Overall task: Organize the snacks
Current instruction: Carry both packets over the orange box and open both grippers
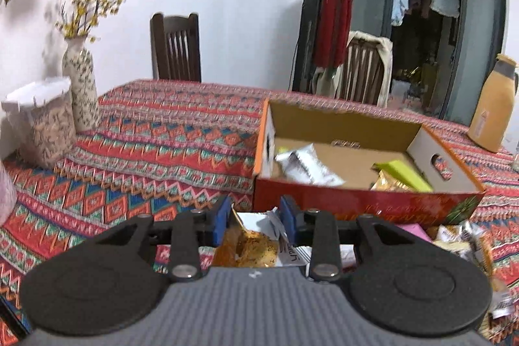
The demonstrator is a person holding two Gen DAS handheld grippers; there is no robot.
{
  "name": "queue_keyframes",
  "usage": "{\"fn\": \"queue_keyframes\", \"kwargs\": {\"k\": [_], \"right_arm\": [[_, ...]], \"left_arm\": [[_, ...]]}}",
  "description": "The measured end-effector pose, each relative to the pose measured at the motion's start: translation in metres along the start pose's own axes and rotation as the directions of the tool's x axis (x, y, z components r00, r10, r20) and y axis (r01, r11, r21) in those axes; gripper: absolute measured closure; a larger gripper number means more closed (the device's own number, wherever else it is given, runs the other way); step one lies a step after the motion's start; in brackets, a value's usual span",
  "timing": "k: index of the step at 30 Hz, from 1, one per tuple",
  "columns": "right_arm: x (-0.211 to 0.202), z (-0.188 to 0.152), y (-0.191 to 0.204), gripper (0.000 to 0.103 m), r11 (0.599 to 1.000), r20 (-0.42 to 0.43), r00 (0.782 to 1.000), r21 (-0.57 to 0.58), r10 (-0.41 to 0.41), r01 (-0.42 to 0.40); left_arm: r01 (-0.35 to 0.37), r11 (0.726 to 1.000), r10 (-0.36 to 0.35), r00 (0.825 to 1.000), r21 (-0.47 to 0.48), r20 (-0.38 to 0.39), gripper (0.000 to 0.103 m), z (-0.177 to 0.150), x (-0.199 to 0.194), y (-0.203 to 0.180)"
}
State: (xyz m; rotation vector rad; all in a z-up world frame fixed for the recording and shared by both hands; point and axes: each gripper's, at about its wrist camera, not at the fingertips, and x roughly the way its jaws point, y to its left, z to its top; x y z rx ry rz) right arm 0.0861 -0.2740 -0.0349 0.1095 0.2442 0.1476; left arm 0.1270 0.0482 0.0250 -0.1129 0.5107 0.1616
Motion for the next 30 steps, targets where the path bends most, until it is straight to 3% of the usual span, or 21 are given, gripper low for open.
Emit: {"fn": "queue_keyframes", "kwargs": {"k": [9, 19, 23, 27, 30], "right_arm": [[0.019, 0.036, 0.023, 0.063, 0.998, 0.054, 0.998, -0.054, 0.038, -0.035], [0.083, 0.086, 0.054, 0.063, 0.993, 0.084, 0.994, -0.096, 0.07, -0.062], [0.119, 0.098, 0.065, 0.063, 0.992, 0.064, 0.996, -0.108, 0.065, -0.058], [0.149, 0.089, 0.063, 0.063, 0.993, 0.024, 0.997, -0.09, 0.079, -0.076], [0.165, 0.08, 0.061, 0.063, 0.993, -0.037, 0.997, -0.084, 0.075, -0.078]], "left_arm": [[0.048, 0.998, -0.051, 0.995, 0.044, 0.085, 0.068, 0.034, -0.002, -0.027], [0.086, 0.994, -0.095, 0.982, 0.065, 0.161, 0.068, 0.081, 0.021, -0.071], [0.063, 0.996, -0.073, 0.981, 0.061, 0.179, 0.068, 0.091, 0.045, -0.081], [0.018, 0.999, -0.025, 0.982, 0.037, 0.188, 0.068, 0.082, 0.074, -0.077], [0.012, 0.998, -0.021, 0.989, 0.065, 0.146, 0.068, 0.075, 0.096, -0.076]]}}
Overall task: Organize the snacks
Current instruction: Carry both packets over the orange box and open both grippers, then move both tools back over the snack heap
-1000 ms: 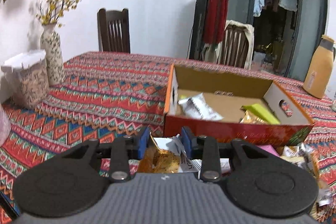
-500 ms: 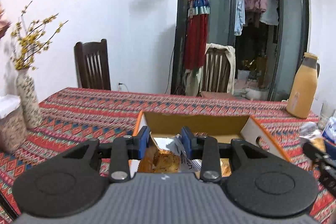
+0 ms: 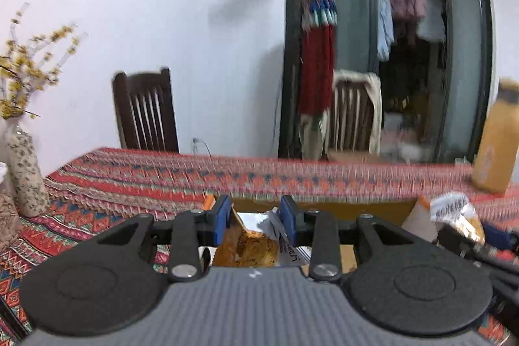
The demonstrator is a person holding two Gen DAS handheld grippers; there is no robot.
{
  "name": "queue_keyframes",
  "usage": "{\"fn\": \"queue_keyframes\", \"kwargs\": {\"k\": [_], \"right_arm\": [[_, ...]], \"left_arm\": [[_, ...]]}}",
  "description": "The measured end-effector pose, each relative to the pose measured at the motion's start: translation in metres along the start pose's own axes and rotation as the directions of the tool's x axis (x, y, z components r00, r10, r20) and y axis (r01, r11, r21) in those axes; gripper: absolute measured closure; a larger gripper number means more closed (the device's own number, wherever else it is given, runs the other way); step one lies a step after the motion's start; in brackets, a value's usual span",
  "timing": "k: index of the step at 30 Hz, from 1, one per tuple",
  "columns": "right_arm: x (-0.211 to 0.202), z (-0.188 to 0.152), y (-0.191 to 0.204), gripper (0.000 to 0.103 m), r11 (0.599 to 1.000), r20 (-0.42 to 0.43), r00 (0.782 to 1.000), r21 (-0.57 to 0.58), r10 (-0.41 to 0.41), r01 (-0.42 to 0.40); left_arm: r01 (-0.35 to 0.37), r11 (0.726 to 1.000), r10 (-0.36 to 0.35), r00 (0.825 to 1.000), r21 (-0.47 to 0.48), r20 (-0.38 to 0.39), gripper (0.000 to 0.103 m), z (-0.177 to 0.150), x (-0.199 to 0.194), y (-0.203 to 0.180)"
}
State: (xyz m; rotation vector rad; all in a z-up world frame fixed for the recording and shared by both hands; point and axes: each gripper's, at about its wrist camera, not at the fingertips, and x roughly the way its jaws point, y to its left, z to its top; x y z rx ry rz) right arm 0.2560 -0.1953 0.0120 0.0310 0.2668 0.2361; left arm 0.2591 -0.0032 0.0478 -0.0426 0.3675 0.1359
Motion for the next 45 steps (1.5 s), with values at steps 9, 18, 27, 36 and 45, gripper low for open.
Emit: {"fn": "queue_keyframes", "kwargs": {"k": [9, 18, 27, 36, 45], "right_arm": [[0.013, -0.013, 0.004, 0.062, 1.0, -0.064, 0.998, -0.008, -0.017, 0.016], [0.014, -0.013, 0.0, 0.0, 0.999, -0.074, 0.997, 0.02, -0.037, 0.038], [0.004, -0.014, -0.003, 0.0, 0.997, -0.041, 0.998, 0.042, -0.055, 0.057], [-0.007, -0.009, -0.003, 0.0, 0.998, -0.005, 0.999, 0.038, -0.052, 0.052], [-0.054, 0.019, 0.003, 0.0, 0.997, 0.099, 0.992, 0.022, -0.082, 0.08]], "left_arm": [[-0.019, 1.0, 0.019, 0.999, -0.01, -0.029, 0.066, -0.01, 0.008, 0.007], [-0.067, 0.997, 0.069, 0.997, -0.047, 0.043, 0.0, -0.009, -0.006, 0.012], [-0.051, 0.997, 0.054, 0.997, -0.059, 0.06, 0.0, -0.008, -0.014, 0.012], [-0.027, 0.997, 0.032, 0.997, -0.068, 0.075, 0.0, -0.006, -0.024, 0.012], [-0.002, 0.998, 0.012, 0.988, -0.066, 0.156, 0.0, 0.012, -0.065, 0.012]]}}
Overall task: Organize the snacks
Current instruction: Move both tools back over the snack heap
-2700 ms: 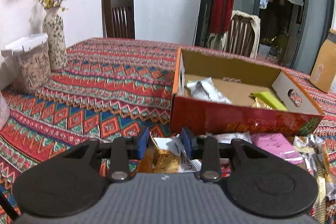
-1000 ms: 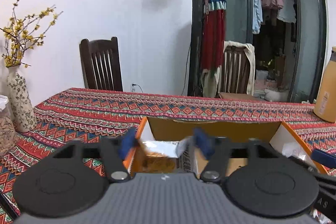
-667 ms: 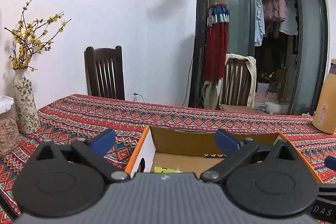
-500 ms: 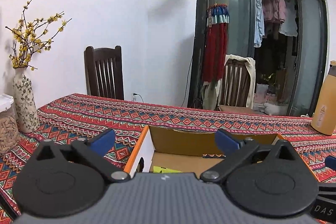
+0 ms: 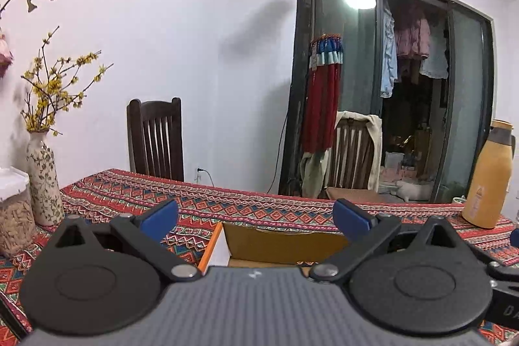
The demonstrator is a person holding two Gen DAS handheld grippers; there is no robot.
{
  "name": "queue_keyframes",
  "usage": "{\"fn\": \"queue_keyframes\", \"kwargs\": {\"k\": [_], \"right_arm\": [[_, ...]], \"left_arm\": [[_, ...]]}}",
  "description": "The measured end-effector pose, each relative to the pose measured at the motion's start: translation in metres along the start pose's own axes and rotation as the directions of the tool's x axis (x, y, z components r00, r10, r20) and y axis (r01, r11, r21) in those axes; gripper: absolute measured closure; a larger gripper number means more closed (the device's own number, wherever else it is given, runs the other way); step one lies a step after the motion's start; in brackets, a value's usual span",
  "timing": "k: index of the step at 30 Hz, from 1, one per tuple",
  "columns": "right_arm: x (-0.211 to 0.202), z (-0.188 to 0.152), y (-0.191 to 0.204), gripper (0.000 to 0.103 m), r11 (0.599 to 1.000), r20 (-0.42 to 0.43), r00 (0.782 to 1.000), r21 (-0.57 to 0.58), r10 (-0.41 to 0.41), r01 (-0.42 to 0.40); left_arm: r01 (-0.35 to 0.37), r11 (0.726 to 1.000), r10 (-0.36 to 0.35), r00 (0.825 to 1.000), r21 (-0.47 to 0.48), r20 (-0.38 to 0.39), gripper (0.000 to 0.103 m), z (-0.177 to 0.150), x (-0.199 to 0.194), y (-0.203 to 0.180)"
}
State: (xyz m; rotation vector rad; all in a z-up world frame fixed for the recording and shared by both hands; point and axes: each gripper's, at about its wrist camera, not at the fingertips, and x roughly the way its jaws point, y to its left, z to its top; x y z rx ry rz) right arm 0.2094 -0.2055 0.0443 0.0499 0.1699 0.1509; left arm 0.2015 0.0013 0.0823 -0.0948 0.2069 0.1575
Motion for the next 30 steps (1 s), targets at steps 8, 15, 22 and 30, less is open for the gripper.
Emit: {"fn": "queue_keyframes", "kwargs": {"k": [8, 15, 22, 30], "right_arm": [[-0.045, -0.001, 0.006, 0.0, 1.0, 0.025, 1.0, -0.021, 0.017, -0.016], [-0.076, -0.015, 0.013, 0.0, 0.999, -0.004, 0.999, -0.031, 0.037, -0.037], [-0.105, -0.036, 0.017, 0.0, 0.998, -0.053, 0.997, -0.032, 0.056, -0.058], [-0.119, -0.064, 0.016, 0.0, 0.998, -0.137, 0.989, -0.037, 0.049, -0.054]], "left_arm": [[0.041, 0.999, -0.042, 0.999, 0.014, 0.026, 0.0, -0.001, -0.04, 0.005], [0.073, 0.997, -0.073, 0.997, 0.021, 0.021, 0.0, -0.014, -0.072, 0.017], [0.062, 0.998, -0.061, 0.998, 0.028, -0.024, 0.0, -0.04, -0.087, 0.031], [0.06, 0.997, -0.055, 0.995, 0.056, -0.078, 0.0, -0.072, -0.094, 0.042]]}}
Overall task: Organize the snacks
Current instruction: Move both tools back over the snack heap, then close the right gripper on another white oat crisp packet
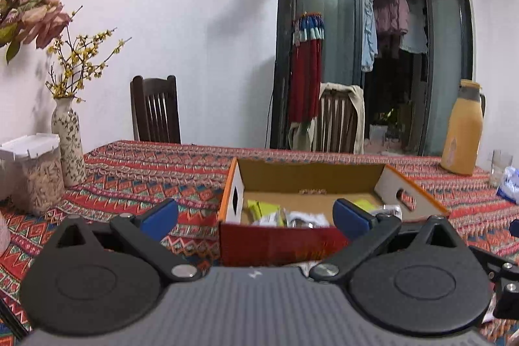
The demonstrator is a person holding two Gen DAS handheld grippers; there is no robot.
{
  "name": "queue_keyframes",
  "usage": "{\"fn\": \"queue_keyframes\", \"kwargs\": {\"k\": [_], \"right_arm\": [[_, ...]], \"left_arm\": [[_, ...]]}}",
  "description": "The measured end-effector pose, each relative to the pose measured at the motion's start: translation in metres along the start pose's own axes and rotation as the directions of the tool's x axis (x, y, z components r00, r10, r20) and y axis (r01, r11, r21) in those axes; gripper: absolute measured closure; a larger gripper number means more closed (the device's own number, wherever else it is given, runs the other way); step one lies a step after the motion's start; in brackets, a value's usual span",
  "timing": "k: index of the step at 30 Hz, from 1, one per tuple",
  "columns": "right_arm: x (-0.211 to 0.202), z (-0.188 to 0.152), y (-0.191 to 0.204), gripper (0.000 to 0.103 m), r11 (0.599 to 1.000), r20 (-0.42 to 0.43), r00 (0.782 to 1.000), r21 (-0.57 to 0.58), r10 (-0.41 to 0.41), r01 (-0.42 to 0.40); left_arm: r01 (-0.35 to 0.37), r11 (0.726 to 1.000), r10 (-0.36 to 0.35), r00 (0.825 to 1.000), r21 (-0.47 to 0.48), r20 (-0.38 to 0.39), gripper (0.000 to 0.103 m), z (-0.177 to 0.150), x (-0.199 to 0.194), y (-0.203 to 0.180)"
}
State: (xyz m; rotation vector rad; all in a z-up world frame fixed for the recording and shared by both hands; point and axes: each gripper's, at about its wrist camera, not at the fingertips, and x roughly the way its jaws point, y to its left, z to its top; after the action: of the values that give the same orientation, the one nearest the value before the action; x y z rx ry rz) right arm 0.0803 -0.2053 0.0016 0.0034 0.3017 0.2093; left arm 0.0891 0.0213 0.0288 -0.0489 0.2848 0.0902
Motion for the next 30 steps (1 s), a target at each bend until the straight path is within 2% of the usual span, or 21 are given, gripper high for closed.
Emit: {"fn": "queue_keyframes", "kwargs": {"k": [6, 14, 30], "right_arm": [[-0.001, -0.015, -0.004, 0.0, 1.0, -0.05, 0.999, 0.001, -0.018, 0.018], [0.004, -0.027, -0.01, 0.0, 0.999, -0.098, 0.995, 0.019, -0.029, 0.031], [0.03, -0.035, -0.014, 0.0, 0.998, -0.169, 0.986, 0.066, -0.005, 0.017]], "left_arm": [[0.0, 1.0, 0.001, 1.0, 0.018, -0.009, 0.0, -0.017, -0.002, 0.002], [-0.027, 0.999, 0.027, 0.999, 0.035, -0.022, 0.0, -0.04, 0.017, 0.004], [0.009, 1.0, -0.009, 0.998, -0.01, -0.068, 0.0, -0.043, 0.028, 0.012]]}}
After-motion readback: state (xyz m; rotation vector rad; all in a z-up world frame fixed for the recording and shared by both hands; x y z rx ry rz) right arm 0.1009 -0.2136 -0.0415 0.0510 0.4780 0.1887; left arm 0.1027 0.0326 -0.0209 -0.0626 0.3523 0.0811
